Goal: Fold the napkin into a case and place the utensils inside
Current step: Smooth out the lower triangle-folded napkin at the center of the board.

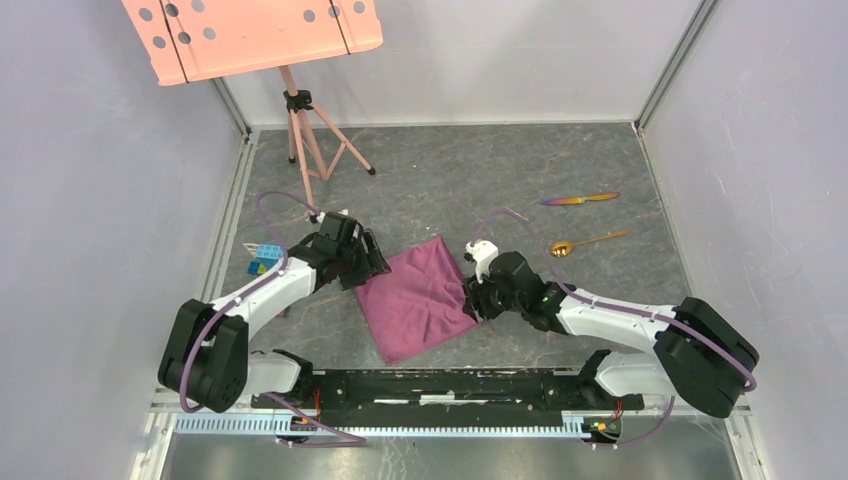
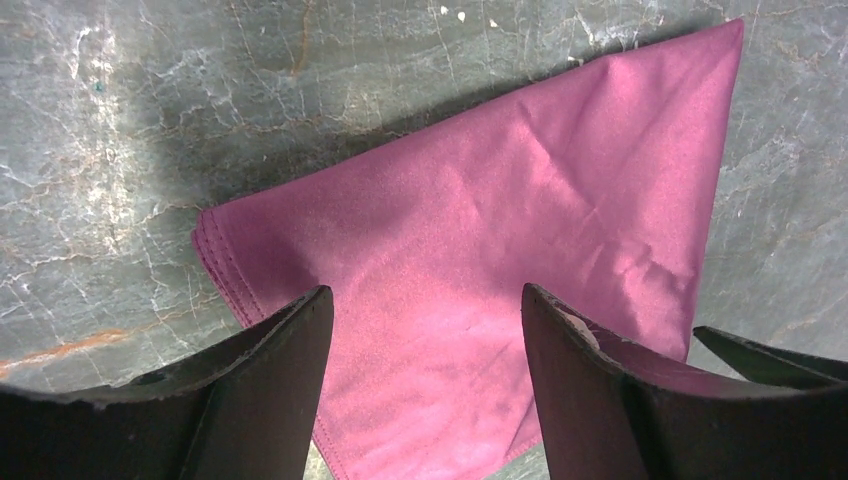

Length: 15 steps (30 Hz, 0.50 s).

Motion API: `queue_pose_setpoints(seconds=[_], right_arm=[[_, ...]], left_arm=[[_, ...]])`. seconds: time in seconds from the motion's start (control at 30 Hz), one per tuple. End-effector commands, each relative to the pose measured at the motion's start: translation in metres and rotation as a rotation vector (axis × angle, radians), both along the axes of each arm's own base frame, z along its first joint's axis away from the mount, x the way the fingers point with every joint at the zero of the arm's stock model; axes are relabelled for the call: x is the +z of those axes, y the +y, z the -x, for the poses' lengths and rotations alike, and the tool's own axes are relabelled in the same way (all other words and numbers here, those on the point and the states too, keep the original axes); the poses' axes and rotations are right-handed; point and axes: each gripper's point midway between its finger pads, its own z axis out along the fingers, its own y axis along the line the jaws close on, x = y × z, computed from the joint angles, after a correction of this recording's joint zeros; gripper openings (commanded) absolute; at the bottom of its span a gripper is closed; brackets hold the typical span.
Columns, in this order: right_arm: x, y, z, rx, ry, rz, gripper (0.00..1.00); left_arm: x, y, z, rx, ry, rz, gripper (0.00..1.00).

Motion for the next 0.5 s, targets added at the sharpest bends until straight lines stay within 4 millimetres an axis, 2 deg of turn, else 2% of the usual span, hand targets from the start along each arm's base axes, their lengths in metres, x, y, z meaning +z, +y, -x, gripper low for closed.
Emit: queue_pose_setpoints(seconds=[0.0, 0.17, 0.3, 0.47], right_arm=[[-0.014, -0.011, 0.003, -0.024, 0.002, 0.023, 0.51], [-0.03, -0.029, 0.01, -0.037, 0.001, 0.085, 0.38], [-0.045, -0.055, 0.007, -0.104, -0.032, 0.182, 0.33], [-0.05, -0.081, -0.004, -0.192, -0.086, 0.283, 0.25]], left_arm=[[0.007, 0.002, -0.021, 0.002, -0.075, -0.021, 0.76], [-0.007, 0.008, -0.023, 0.011, -0.043, -0.053, 0.76], [-0.026, 0.015, -0.022, 0.022, -0.013, -0.09, 0.76], [-0.044, 0.008, -0.02, 0.004, 0.032, -0.066, 0.75]])
